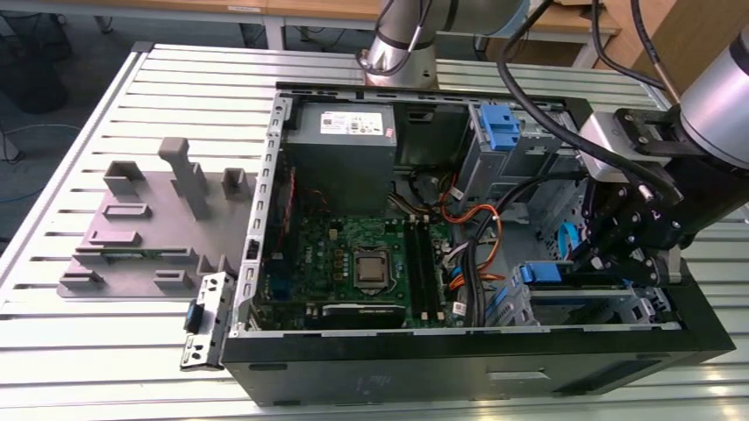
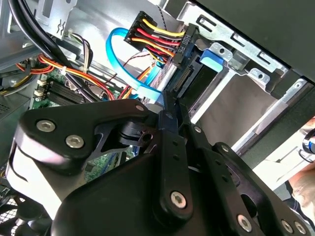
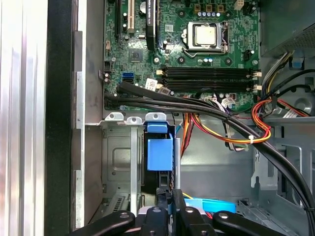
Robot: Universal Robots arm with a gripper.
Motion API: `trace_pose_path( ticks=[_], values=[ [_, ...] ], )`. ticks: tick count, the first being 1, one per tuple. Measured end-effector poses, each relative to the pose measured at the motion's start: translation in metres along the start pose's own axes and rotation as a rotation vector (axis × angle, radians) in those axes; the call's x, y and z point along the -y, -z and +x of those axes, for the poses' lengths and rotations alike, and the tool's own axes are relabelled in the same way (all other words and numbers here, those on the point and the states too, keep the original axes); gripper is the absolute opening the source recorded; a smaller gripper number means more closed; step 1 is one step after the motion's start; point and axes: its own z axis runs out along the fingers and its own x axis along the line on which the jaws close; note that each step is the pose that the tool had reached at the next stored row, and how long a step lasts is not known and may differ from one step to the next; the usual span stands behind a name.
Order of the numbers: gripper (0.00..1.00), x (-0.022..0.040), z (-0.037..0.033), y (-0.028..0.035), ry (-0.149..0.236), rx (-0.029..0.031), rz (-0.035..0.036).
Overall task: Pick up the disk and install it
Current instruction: 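Insert the first disk wire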
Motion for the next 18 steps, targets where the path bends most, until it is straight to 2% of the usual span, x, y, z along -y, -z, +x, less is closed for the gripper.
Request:
trace_pose_path(
  ticks=[7, 8, 9, 14, 18],
  values=[
    [0.16, 0.0, 0.0, -0.0007, 0.0, 0.0014, 0.0001],
    [0.17, 0.0, 0.0, -0.0007, 0.0, 0.0011, 0.0001],
    [0.24, 0.0, 0.0, -0.0007, 0.0, 0.001, 0.0],
    [0.24, 0.0, 0.0, -0.0002, 0.0, 0.0003, 0.0],
    [0.24, -0.0002, -0.0002, 0.0056, 0.0, 0.0005, 0.0]
  ],
)
